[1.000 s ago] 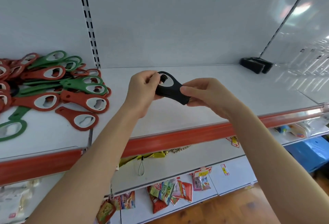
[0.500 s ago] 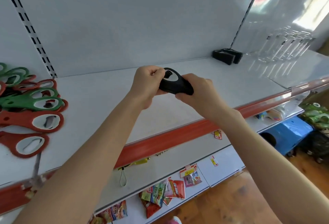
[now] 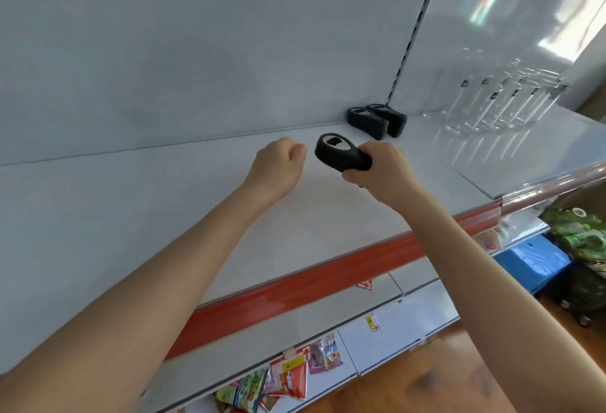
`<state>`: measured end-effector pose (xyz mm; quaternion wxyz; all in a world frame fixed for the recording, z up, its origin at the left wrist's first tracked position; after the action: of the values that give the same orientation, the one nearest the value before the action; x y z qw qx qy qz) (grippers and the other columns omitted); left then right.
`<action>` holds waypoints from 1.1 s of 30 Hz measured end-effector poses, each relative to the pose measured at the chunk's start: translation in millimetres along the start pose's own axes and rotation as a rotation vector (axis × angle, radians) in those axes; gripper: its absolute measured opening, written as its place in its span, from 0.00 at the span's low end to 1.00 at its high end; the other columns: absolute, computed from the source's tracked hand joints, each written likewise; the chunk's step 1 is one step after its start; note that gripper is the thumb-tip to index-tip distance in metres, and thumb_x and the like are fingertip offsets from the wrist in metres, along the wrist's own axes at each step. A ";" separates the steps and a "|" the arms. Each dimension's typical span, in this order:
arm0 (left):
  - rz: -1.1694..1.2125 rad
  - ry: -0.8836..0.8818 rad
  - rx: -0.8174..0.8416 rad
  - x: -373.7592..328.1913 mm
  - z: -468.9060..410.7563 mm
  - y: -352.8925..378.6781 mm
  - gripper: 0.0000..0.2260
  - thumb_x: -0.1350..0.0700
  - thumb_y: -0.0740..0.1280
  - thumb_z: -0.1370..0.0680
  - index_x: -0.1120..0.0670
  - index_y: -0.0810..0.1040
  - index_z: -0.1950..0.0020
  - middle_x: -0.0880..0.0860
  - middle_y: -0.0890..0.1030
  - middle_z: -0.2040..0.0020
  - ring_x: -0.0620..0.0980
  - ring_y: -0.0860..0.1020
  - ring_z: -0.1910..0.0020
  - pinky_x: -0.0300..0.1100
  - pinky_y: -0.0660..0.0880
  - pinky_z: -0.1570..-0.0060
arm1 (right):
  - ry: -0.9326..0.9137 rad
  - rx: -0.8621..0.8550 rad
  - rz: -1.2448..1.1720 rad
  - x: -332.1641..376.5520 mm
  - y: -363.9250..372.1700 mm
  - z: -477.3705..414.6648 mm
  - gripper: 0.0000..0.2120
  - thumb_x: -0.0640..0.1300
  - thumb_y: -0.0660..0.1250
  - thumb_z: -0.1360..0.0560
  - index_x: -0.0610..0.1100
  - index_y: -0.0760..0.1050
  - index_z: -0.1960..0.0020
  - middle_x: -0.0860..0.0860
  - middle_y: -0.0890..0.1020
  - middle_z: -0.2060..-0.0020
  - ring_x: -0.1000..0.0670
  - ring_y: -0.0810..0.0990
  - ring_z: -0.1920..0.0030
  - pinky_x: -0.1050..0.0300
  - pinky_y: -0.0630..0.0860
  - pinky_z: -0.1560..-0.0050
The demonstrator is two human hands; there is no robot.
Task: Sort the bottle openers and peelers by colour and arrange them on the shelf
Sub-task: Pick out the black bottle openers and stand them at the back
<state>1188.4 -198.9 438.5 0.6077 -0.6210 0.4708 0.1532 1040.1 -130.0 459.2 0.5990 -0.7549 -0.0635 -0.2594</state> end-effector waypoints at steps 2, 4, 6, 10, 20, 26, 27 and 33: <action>-0.170 0.049 0.029 -1.5 -6.1 14.1 0.17 0.55 0.55 0.19 0.57 0.60 0.67 0.53 0.64 0.68 0.54 0.65 0.63 0.45 0.54 0.66 | 0.052 -0.005 0.008 -20.0 -3.6 -19.5 0.09 0.40 0.68 0.29 0.35 0.73 0.55 0.43 0.74 0.62 0.45 0.71 0.61 0.58 0.63 0.71; -0.291 0.074 0.065 -0.6 -12.7 26.5 0.18 0.55 0.55 0.20 0.55 0.56 0.68 0.54 0.65 0.66 0.55 0.67 0.60 0.44 0.56 0.64 | 0.080 -0.007 0.017 -34.0 -5.3 -38.8 0.07 0.37 0.67 0.29 0.37 0.70 0.57 0.43 0.72 0.62 0.45 0.70 0.60 0.56 0.61 0.71; -0.386 0.077 0.102 2.1 -18.2 37.1 0.15 0.54 0.55 0.19 0.56 0.61 0.65 0.58 0.72 0.56 0.57 0.70 0.50 0.46 0.63 0.54 | 0.098 0.002 0.039 -43.1 -4.3 -55.4 0.06 0.36 0.66 0.29 0.37 0.68 0.59 0.42 0.72 0.62 0.45 0.70 0.60 0.57 0.63 0.70; -0.557 0.076 0.113 7.8 -21.2 49.6 0.13 0.51 0.54 0.19 0.60 0.72 0.49 0.58 0.73 0.45 0.56 0.68 0.40 0.51 0.63 0.42 | 0.103 0.024 0.104 -49.4 0.4 -79.5 0.06 0.35 0.65 0.28 0.38 0.67 0.57 0.42 0.72 0.59 0.40 0.75 0.54 0.56 0.66 0.61; -0.548 0.083 0.076 10.8 -17.5 49.2 0.20 0.47 0.52 0.21 0.60 0.74 0.45 0.57 0.74 0.41 0.55 0.68 0.37 0.47 0.61 0.39 | 0.066 0.035 0.101 -41.2 12.7 -111.0 0.07 0.37 0.63 0.25 0.37 0.69 0.48 0.39 0.76 0.51 0.40 0.76 0.48 0.56 0.66 0.58; -0.551 0.051 0.085 7.7 -15.7 47.2 0.26 0.44 0.49 0.25 0.60 0.73 0.40 0.58 0.73 0.38 0.55 0.67 0.35 0.47 0.61 0.38 | 0.057 0.039 0.106 -52.6 10.0 -105.5 0.14 0.38 0.65 0.26 0.41 0.61 0.65 0.45 0.69 0.62 0.45 0.68 0.57 0.56 0.63 0.59; -0.554 0.053 0.084 8.1 -16.0 47.4 0.25 0.44 0.50 0.24 0.59 0.73 0.38 0.57 0.73 0.37 0.55 0.67 0.34 0.47 0.61 0.37 | 0.055 0.036 0.103 -52.8 10.1 -106.1 0.13 0.38 0.65 0.26 0.40 0.62 0.63 0.45 0.69 0.62 0.45 0.68 0.57 0.56 0.63 0.59; -0.567 0.054 0.090 6.4 -14.6 46.2 0.30 0.43 0.47 0.30 0.60 0.73 0.38 0.57 0.72 0.36 0.55 0.67 0.34 0.47 0.60 0.37 | 0.043 0.016 0.105 -47.3 12.9 -114.0 0.18 0.38 0.65 0.26 0.42 0.58 0.67 0.45 0.69 0.65 0.45 0.68 0.57 0.56 0.62 0.60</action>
<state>1150.5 -206.2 408.5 0.6404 -0.7040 0.3010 -0.0606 968.9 -230.3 442.7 0.6189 -0.7467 -0.0128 -0.2433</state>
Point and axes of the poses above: each hand's wrist, its own z-axis away from the middle knuckle, its own y-axis out of the palm, x = y × z, the point moved 5 cm from there along -z, towards the middle knuckle
